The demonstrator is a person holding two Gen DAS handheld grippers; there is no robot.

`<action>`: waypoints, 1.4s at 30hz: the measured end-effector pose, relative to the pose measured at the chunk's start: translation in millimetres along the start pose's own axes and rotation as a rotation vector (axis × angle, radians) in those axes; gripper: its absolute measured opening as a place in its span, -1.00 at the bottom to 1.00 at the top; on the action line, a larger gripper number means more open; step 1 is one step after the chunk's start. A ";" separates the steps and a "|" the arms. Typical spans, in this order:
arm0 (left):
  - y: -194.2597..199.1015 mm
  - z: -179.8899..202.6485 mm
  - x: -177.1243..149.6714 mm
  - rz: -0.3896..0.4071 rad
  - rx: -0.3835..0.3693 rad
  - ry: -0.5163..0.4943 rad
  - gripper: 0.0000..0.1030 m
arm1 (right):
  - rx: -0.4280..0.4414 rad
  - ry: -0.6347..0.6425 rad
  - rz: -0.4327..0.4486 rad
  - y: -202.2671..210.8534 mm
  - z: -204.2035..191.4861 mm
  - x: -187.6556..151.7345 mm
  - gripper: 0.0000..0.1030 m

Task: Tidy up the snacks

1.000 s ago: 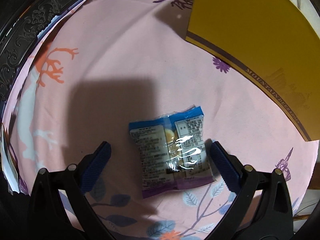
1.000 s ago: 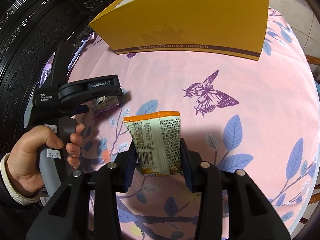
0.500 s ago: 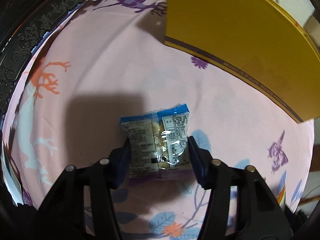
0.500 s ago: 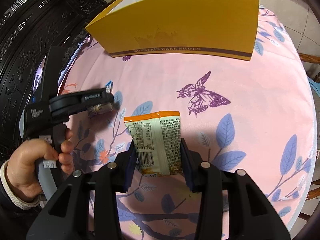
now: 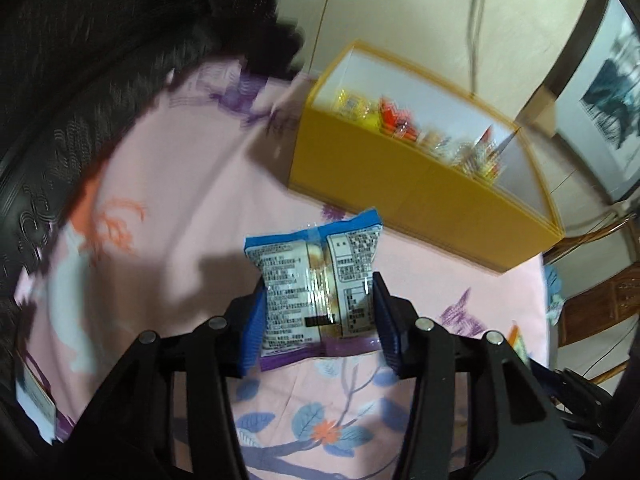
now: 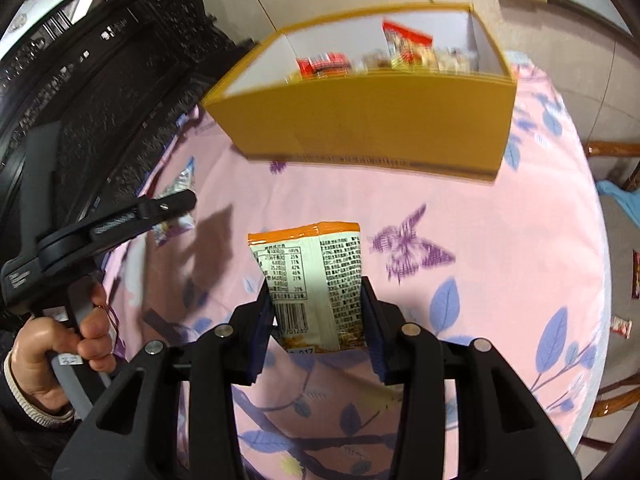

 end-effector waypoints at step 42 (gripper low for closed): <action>-23.8 81.8 187.8 0.112 0.003 -0.227 0.96 | -0.304 0.007 0.223 9.0 44.1 201.0 0.97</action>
Point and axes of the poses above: each gripper's, at about its wrist camera, not at the fingertips, and y roughly against the way its jaws point, z to its right, x to its top, the point moved 9 cm from there along -y, roughly the way its jaws point, and after that the axes turned 15 degrees about -x, right-handed, at the moved point
